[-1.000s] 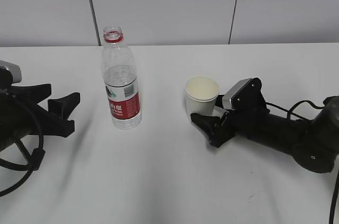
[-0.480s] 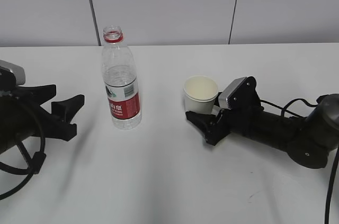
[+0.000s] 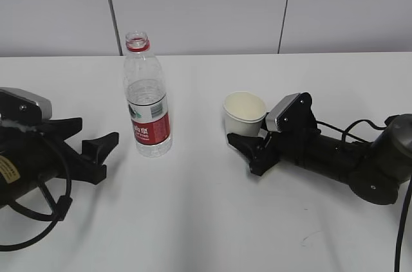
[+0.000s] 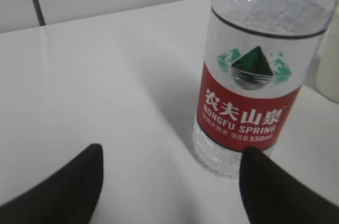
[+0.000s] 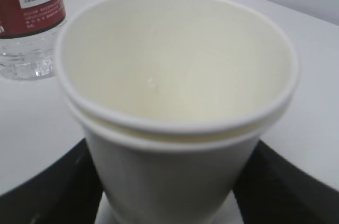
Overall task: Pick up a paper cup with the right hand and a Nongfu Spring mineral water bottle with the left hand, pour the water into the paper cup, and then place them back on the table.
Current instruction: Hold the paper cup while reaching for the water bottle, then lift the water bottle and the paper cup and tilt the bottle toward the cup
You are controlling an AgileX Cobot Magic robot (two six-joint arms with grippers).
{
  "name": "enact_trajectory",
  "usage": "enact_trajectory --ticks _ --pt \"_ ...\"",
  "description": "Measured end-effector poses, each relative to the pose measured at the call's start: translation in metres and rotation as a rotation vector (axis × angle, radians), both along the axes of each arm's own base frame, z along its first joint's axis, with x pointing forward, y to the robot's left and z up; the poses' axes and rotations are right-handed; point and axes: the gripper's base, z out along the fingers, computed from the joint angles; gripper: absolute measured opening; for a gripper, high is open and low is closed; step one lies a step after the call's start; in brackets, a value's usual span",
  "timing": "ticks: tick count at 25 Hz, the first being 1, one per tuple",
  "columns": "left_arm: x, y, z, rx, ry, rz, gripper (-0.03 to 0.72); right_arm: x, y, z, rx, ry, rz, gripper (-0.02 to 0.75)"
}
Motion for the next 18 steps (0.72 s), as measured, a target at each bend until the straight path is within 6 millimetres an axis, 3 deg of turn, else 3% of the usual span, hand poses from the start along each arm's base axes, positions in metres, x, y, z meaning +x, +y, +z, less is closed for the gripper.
enact_trajectory --ticks 5,18 --pt "0.015 -0.007 -0.001 -0.026 -0.019 -0.028 0.554 0.0 0.0 0.0 0.0 0.0 0.0 0.512" --pt "0.044 -0.029 -0.01 -0.076 -0.009 -0.189 0.575 0.0 0.0 0.0 0.0 0.0 0.0 0.51"
